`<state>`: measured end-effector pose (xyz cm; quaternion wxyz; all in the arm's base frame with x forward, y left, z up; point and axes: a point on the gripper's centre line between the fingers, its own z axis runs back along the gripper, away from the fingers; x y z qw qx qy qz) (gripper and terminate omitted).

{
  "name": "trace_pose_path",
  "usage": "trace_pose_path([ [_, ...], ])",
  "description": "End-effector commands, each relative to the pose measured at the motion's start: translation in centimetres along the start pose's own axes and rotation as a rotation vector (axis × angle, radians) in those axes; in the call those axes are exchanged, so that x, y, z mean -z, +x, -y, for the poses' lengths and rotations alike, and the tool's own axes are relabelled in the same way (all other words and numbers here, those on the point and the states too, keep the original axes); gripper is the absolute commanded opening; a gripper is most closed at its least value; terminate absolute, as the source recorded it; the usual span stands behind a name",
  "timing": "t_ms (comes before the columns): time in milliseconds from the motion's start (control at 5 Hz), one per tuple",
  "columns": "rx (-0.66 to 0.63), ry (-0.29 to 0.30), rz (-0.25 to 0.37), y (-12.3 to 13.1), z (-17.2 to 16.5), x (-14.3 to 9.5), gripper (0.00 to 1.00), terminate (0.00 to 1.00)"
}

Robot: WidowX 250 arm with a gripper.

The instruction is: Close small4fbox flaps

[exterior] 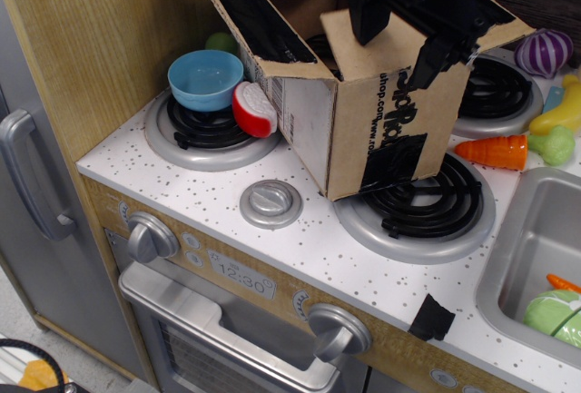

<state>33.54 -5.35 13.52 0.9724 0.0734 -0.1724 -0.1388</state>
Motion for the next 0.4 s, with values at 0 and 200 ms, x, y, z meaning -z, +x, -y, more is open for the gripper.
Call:
trace_pose_path([
  [0, -0.019, -0.079, -0.013, 0.52, 0.10, 1.08, 1.00, 0.00],
  [200, -0.038, -0.088, -0.009, 0.33, 0.55, 1.21, 1.00, 1.00],
])
